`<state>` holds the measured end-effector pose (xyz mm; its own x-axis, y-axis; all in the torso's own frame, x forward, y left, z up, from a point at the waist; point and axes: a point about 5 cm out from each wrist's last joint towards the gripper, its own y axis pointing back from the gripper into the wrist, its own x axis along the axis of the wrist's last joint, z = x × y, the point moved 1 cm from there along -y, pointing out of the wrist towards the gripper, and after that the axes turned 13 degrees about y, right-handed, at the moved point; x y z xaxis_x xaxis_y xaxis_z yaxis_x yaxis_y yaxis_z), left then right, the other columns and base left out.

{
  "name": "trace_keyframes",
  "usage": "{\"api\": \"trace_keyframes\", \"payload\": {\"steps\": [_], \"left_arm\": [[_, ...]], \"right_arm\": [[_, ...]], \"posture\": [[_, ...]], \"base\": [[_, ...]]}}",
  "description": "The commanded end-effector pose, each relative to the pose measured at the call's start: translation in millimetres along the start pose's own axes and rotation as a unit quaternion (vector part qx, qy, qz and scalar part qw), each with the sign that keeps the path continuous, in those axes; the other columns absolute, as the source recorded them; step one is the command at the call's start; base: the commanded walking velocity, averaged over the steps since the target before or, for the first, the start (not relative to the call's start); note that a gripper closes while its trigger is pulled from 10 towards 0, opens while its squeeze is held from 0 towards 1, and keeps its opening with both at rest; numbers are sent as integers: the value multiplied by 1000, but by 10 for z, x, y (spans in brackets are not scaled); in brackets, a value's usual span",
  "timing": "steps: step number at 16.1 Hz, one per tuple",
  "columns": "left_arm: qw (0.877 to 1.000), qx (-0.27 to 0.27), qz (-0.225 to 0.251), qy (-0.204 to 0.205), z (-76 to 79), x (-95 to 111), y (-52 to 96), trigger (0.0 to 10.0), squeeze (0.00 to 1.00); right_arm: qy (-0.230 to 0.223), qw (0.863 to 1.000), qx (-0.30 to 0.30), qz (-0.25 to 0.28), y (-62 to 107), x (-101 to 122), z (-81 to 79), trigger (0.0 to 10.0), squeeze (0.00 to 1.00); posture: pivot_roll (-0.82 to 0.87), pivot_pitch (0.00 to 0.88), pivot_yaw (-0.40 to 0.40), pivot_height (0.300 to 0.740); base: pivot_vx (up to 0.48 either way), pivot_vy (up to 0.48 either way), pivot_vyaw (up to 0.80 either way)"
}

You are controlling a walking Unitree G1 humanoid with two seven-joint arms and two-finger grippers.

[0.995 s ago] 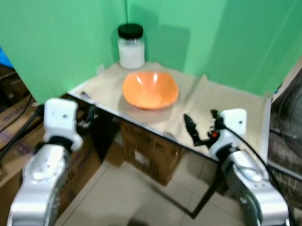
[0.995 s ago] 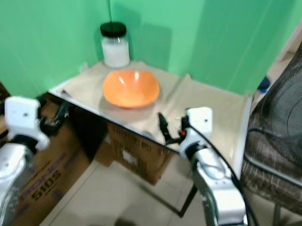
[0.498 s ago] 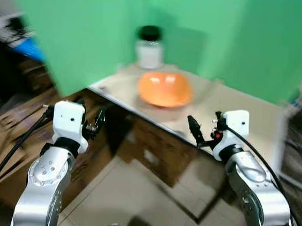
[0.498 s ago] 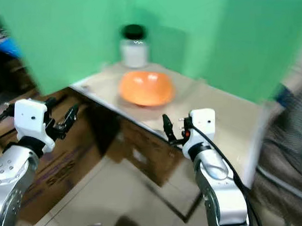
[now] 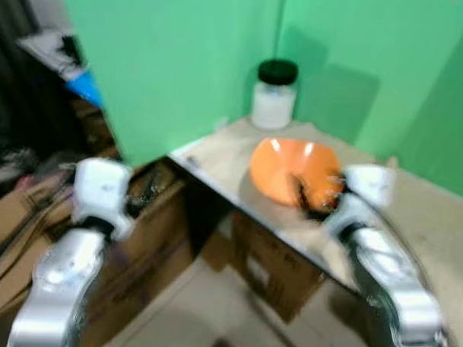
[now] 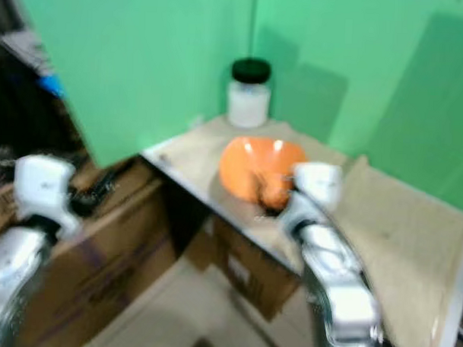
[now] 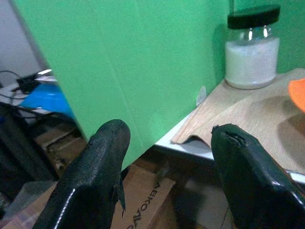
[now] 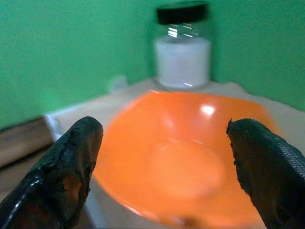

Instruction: Setting the table

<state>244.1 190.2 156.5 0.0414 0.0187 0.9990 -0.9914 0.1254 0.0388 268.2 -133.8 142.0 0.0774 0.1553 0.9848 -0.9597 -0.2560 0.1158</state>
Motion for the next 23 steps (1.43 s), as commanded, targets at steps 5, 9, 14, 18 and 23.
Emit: {"api": "trace_keyframes", "payload": {"steps": [5,9,14,18,23], "left_arm": [[997,-75,-7,16,187,8,1,10000,0],[980,-197,-24,21,373,-5,-21,10000,0],[954,-292,-50,45,471,-17,-32,10000,0],[936,-340,-69,62,544,-40,9,10000,0],[922,-371,-91,58,527,-54,63,10000,0]], "right_arm": [[20,999,-46,-12,13,50,273,10000,0],[-66,995,-65,-45,-61,-14,510,10000,1000],[-62,990,-63,-108,-79,-64,790,10000,1000],[-75,977,-50,-192,-22,-224,785,10000,0],[-194,958,-20,-213,-28,-279,686,0,0]], "posture": [[34,0,41,740],[29,0,40,740],[8,0,45,740],[2,0,48,740],[1,0,47,740]], "base": [[236,0,0],[0,0,0],[0,0,0],[0,0,0],[0,0,0]]}}
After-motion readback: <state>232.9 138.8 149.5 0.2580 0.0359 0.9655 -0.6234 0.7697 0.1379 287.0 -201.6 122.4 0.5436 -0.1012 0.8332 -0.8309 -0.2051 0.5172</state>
